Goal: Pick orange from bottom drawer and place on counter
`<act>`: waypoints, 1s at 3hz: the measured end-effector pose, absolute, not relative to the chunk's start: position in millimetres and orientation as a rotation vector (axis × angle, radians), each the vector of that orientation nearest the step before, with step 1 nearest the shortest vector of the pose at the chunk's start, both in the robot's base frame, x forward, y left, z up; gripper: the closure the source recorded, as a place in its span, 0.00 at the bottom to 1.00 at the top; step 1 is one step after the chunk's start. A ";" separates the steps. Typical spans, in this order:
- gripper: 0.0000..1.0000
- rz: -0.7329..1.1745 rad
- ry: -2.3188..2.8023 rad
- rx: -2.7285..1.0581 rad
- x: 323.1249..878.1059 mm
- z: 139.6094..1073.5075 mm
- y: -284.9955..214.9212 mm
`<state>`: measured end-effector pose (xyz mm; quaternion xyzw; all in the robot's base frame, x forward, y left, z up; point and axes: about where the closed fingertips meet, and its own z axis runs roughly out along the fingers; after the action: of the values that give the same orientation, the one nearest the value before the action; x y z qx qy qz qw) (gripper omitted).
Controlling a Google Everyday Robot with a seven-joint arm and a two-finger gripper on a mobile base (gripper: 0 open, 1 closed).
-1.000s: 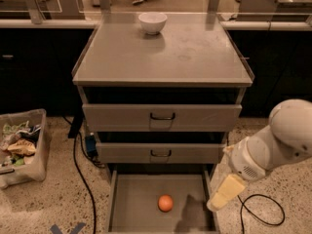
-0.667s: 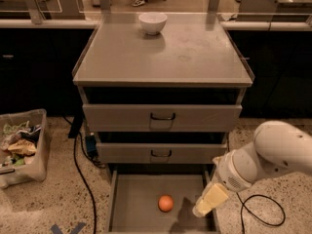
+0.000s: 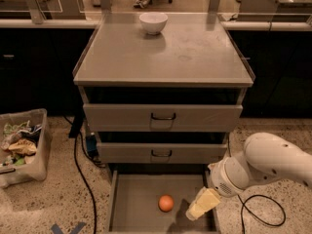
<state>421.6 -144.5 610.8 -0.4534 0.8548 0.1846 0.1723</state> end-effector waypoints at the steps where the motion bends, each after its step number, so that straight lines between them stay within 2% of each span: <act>1: 0.00 0.544 2.445 -1.246 415.6 574.1 -139.1; 3: 0.00 0.647 2.614 -1.030 404.0 439.2 -125.0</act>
Offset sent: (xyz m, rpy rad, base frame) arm -0.0281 0.0173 -0.2147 0.0745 0.2181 -0.2655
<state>404.0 -125.0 439.2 -0.3543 0.8991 0.2225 0.1288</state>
